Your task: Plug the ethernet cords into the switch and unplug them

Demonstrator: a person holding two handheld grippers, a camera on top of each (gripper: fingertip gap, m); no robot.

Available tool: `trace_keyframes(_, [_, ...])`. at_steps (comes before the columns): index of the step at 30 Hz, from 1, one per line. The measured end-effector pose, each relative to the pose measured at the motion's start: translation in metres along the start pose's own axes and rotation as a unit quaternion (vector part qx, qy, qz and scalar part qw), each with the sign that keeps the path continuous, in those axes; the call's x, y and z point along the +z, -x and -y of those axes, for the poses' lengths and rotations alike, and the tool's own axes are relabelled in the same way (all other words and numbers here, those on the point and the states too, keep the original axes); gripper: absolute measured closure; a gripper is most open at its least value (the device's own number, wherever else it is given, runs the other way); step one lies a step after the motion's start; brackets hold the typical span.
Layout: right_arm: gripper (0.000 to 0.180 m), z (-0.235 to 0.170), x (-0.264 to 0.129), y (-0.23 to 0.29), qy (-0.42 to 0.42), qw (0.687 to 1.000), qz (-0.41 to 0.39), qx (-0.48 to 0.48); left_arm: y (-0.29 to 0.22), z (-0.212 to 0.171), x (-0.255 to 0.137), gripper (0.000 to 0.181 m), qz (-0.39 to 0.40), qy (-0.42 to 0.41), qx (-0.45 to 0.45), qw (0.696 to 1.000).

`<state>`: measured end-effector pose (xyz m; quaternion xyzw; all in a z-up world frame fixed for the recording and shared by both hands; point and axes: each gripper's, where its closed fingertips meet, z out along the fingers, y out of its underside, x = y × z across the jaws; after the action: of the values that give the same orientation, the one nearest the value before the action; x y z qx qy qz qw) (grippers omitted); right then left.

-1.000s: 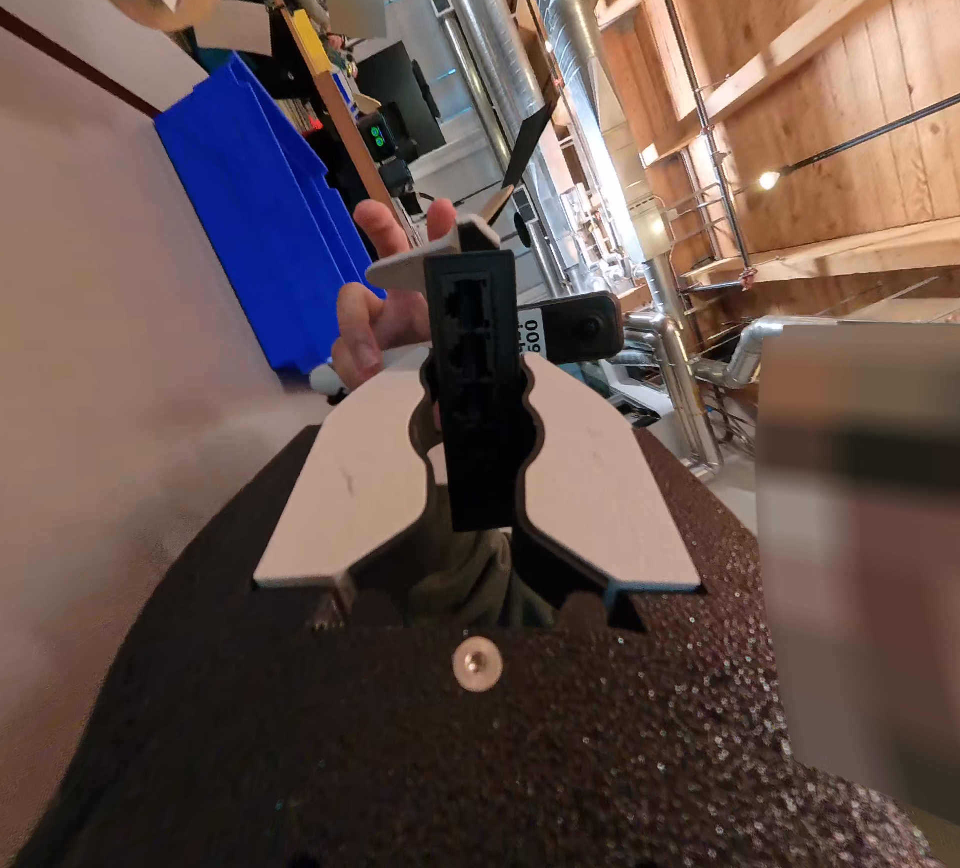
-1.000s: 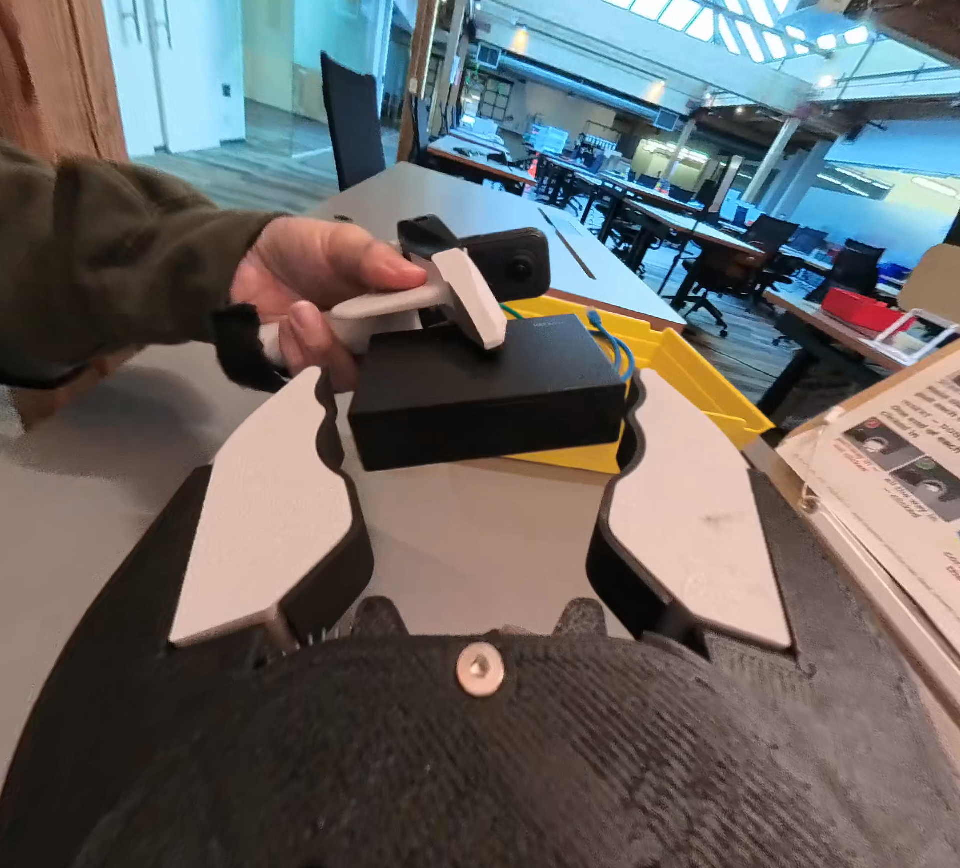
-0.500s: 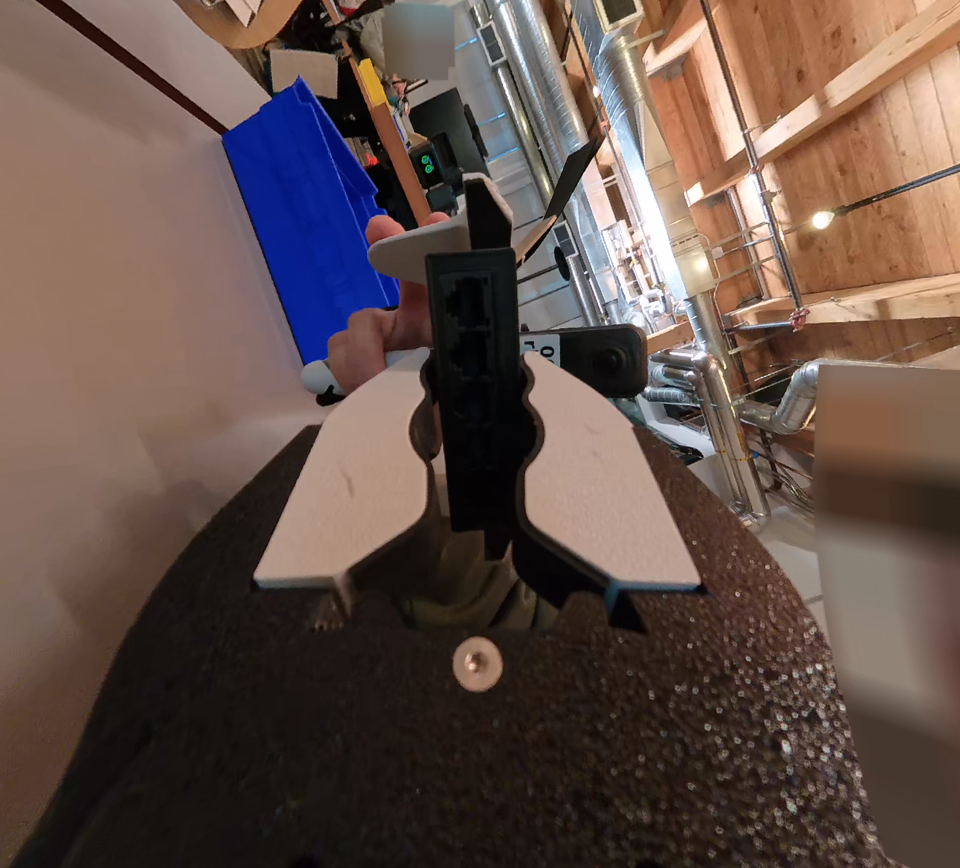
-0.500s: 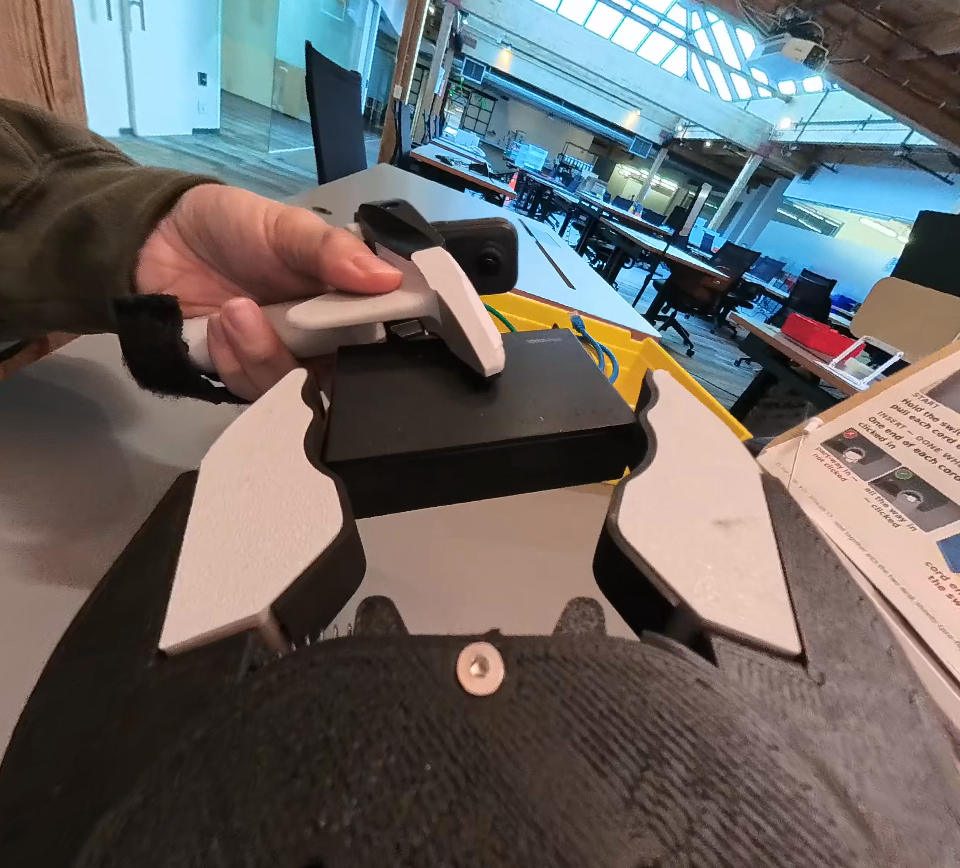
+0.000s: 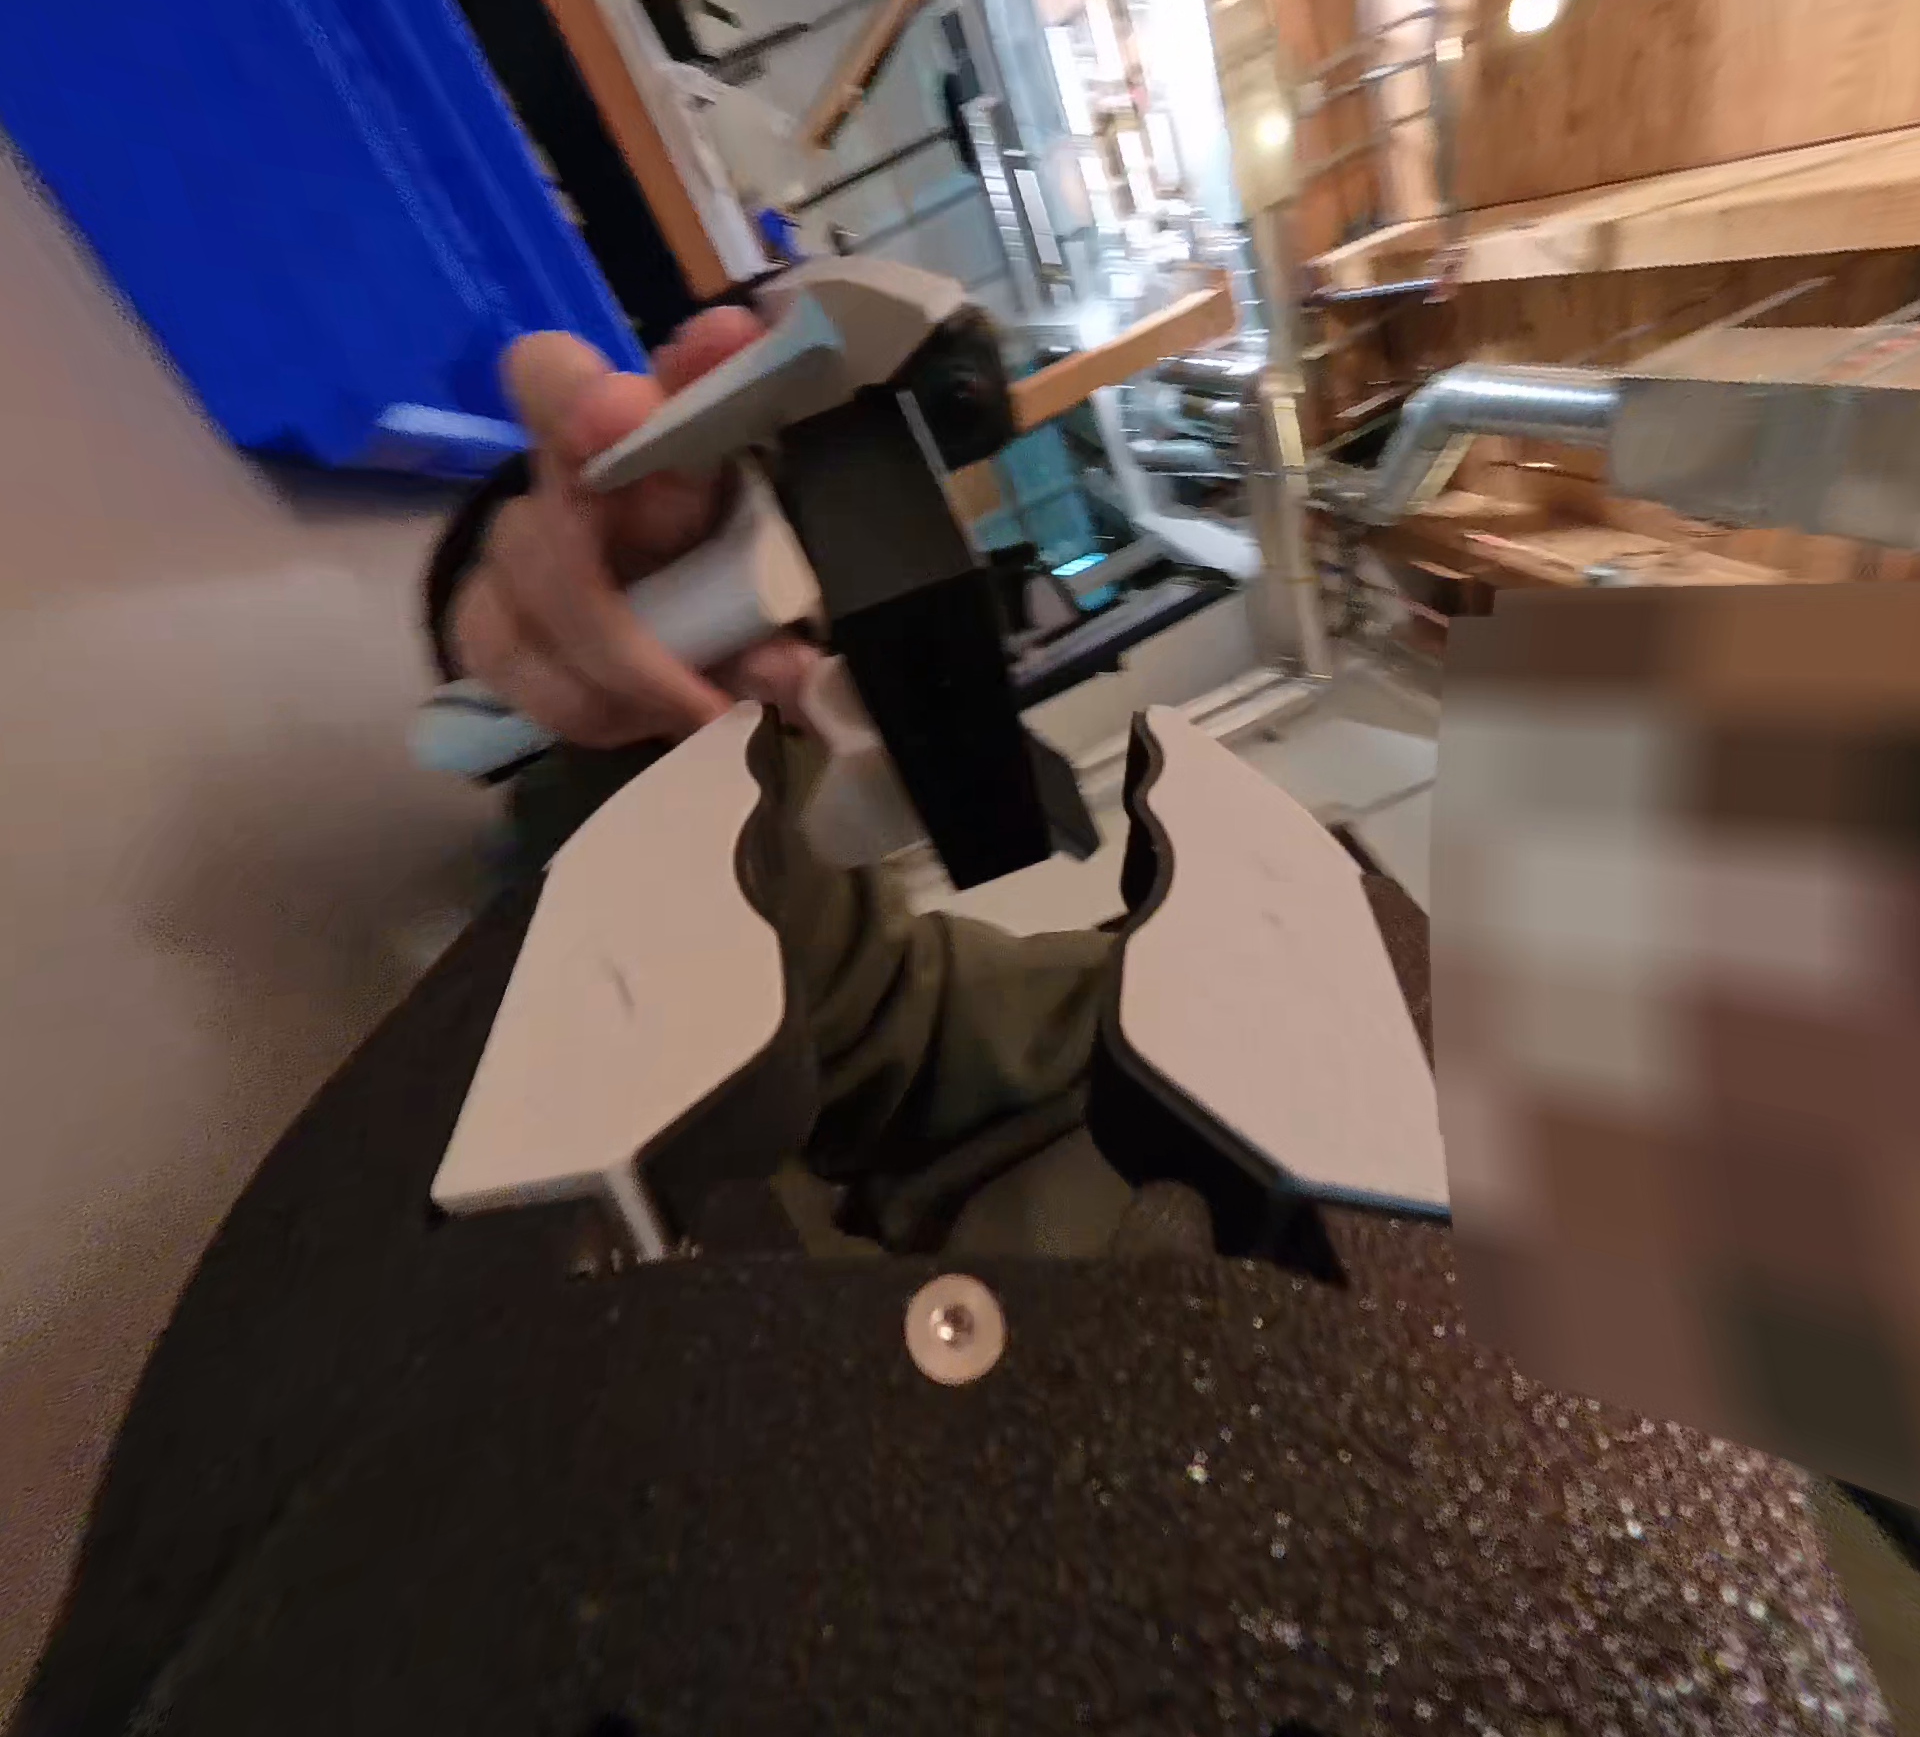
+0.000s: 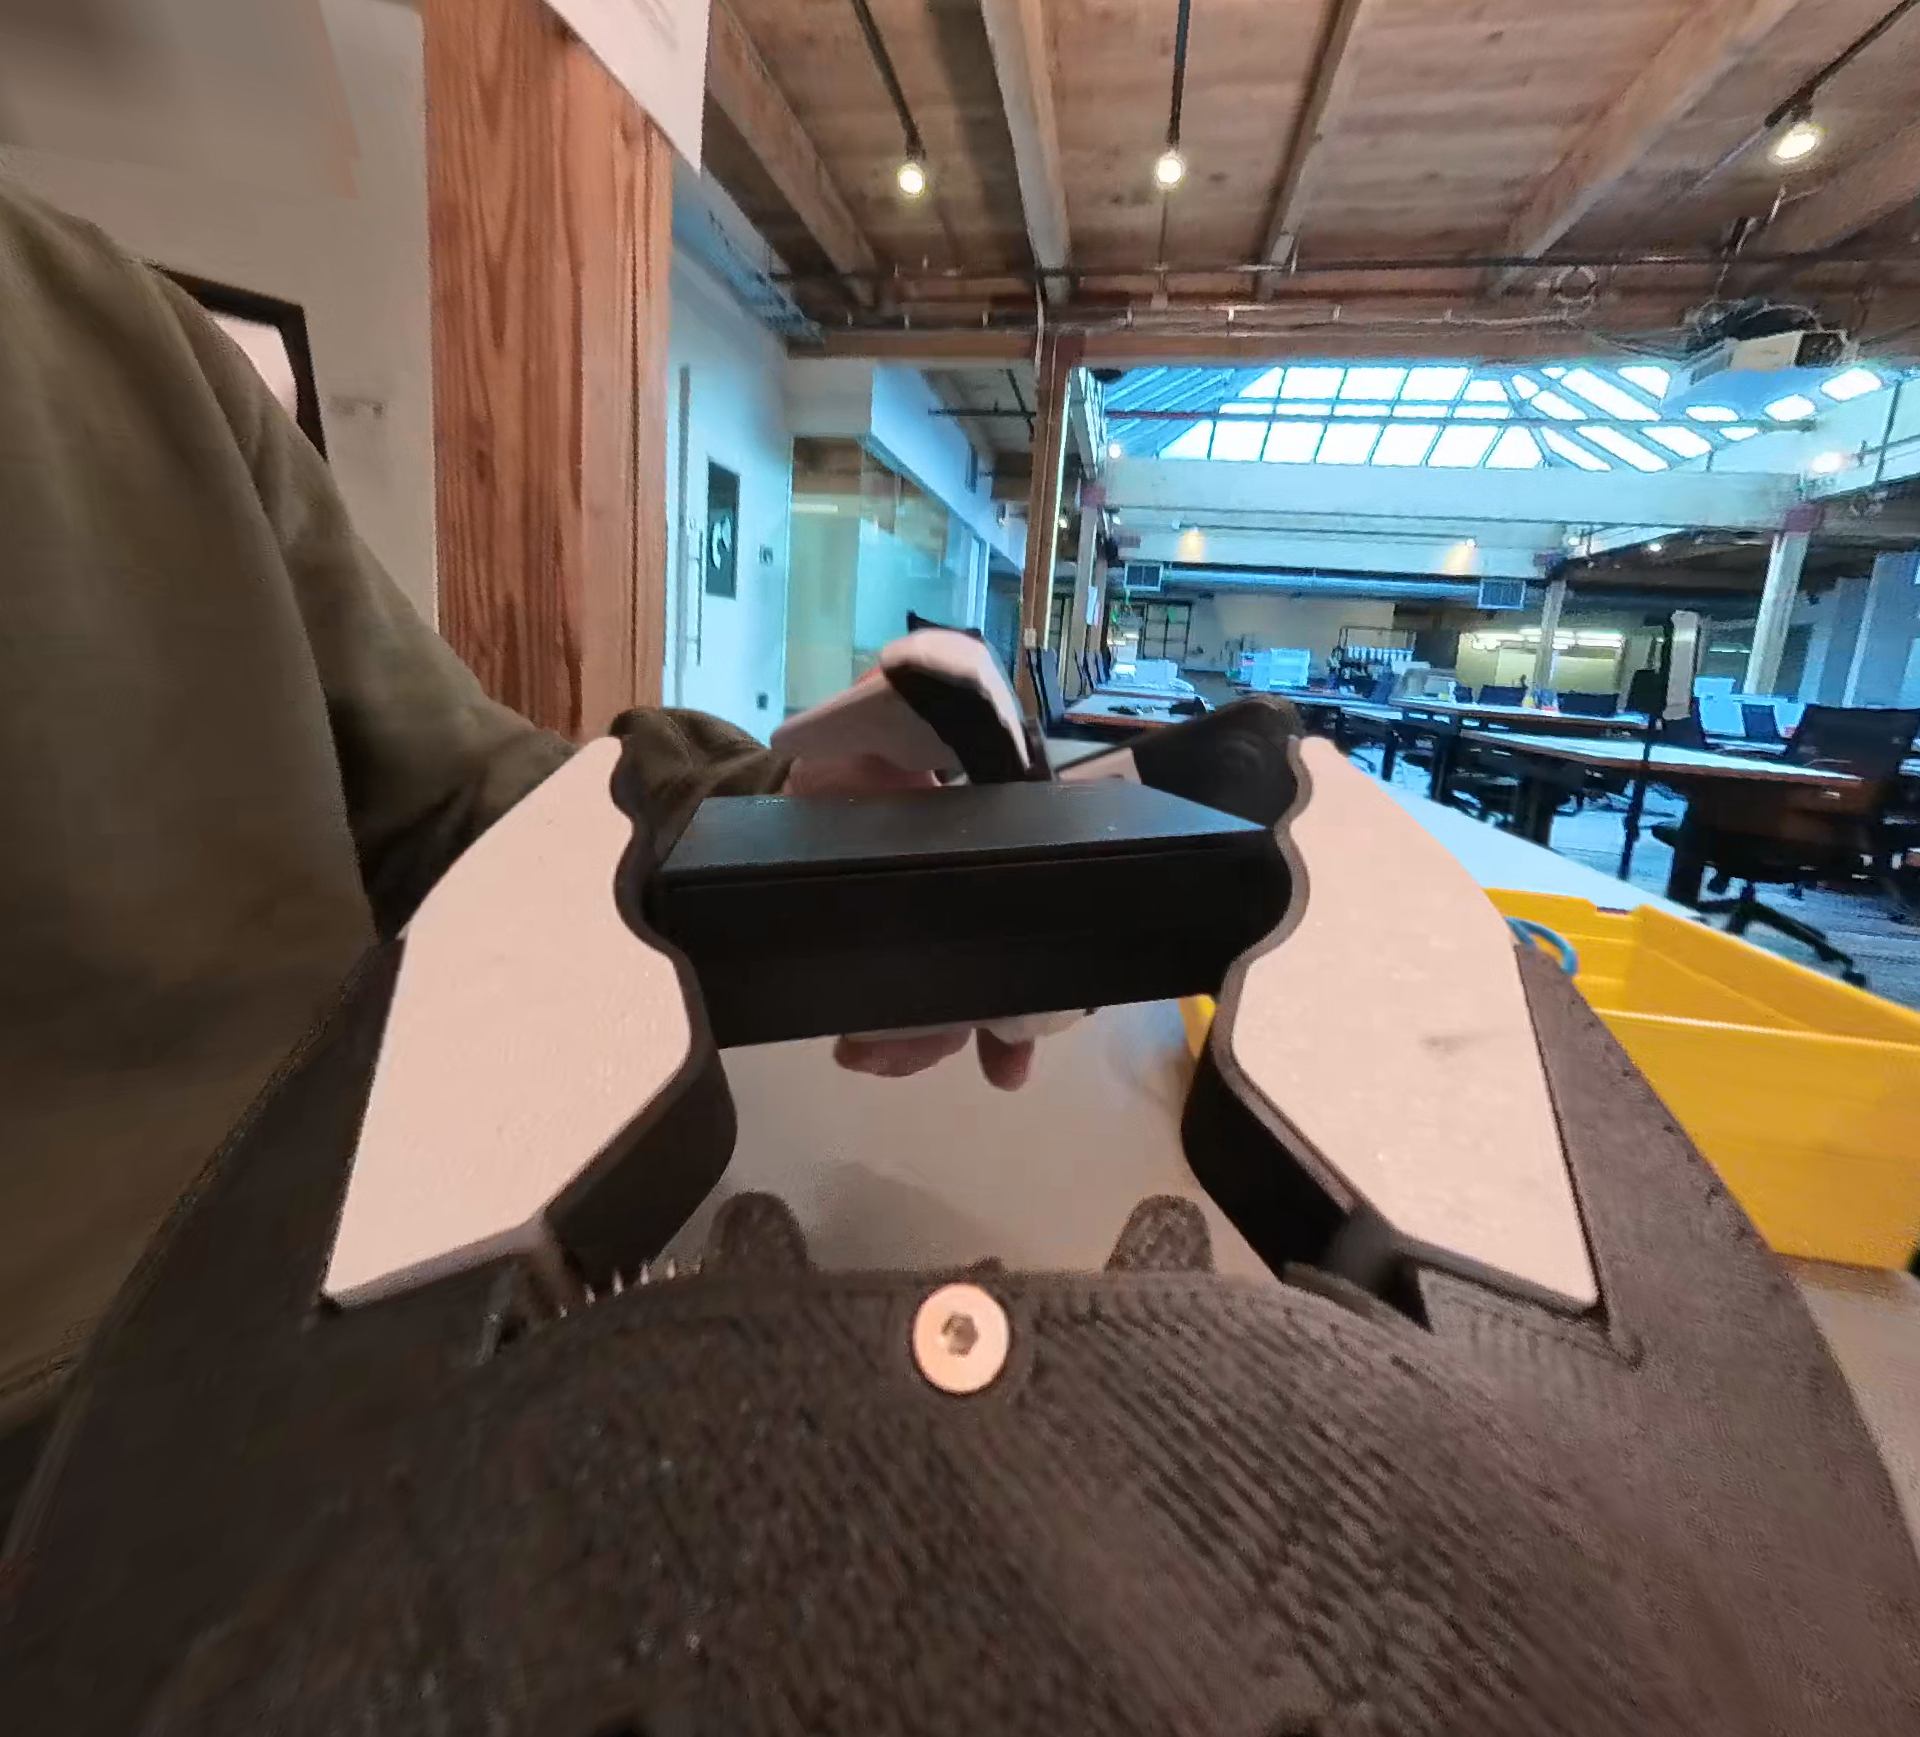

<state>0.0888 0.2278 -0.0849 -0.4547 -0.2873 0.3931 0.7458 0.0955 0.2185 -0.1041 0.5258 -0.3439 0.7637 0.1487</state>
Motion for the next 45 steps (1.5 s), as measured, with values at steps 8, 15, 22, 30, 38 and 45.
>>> trace_keyframes(8, [0.075,-0.007,-0.022,-0.005,0.085,0.981,-0.158,-0.070,0.018,0.006,0.019,0.152,-0.022,-0.150,-0.013,0.988])
trace_keyframes(15, [0.087,-0.024,-0.048,-0.014,0.243,0.871,-0.364,-0.225,0.031,0.022,0.014,0.153,0.056,-0.241,0.034,0.968])
trace_keyframes(22, [0.112,-0.020,-0.053,-0.016,0.252,0.804,-0.465,-0.273,0.022,0.027,0.022,0.153,0.082,-0.289,0.065,0.952])
trace_keyframes(30, [0.113,-0.025,-0.042,0.005,0.220,0.890,-0.356,-0.184,0.011,0.025,0.010,0.136,0.054,-0.203,0.067,0.975])
trace_keyframes(38, [0.115,-0.032,-0.053,0.000,0.193,0.895,-0.370,-0.157,0.038,0.032,0.012,0.153,0.063,-0.188,0.026,0.980])
trace_keyframes(45, [0.116,-0.040,-0.071,-0.019,0.190,0.859,-0.439,-0.181,0.067,0.041,0.011,0.154,0.104,-0.212,-0.013,0.972])
